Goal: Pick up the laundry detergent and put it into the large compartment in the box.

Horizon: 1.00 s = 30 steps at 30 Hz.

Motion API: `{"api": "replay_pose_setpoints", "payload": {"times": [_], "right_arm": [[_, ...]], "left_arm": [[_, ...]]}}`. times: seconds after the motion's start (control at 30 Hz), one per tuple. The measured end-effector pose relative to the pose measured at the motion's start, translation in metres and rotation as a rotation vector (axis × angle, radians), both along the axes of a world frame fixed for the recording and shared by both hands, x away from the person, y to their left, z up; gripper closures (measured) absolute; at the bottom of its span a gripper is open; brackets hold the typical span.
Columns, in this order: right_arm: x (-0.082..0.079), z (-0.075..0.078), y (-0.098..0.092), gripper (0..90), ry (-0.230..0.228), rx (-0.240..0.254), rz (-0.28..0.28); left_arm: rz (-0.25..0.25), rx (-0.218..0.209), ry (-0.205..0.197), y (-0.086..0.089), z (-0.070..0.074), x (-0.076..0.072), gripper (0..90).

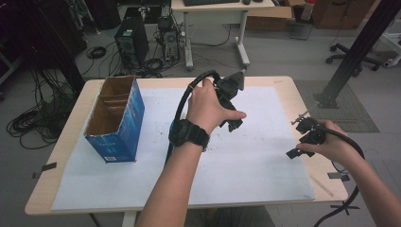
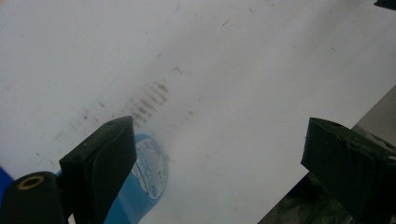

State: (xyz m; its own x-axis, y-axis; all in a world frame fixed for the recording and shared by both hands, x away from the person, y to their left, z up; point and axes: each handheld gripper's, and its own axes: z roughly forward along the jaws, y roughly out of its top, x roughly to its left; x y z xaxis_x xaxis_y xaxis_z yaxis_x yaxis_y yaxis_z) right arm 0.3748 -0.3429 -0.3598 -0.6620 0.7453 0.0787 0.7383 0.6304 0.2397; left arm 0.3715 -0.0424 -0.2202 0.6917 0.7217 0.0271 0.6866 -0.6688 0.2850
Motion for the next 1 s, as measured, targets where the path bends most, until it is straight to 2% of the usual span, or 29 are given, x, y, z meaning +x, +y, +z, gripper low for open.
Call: {"api": "replay_pose_setpoints", "payload": {"times": [0.33, 0.53, 1.0], "right_arm": [[-0.006, 0.003, -0.001, 12.2, -0.003, -0.006, -0.004], [-0.01, 0.008, -0.005, 12.3, -0.018, -0.003, -0.012], [-0.012, 0.005, -0.01, 12.4, -0.015, 0.003, -0.025]], "left_arm": [[0.036, -0.024, -0.022, 0.012, 0.013, -0.003, 10.2], [0.048, -0.024, -0.03, 0.02, 0.019, -0.007, 10.3], [0.058, -0.027, -0.035, 0.026, 0.022, -0.009, 10.3]]}}
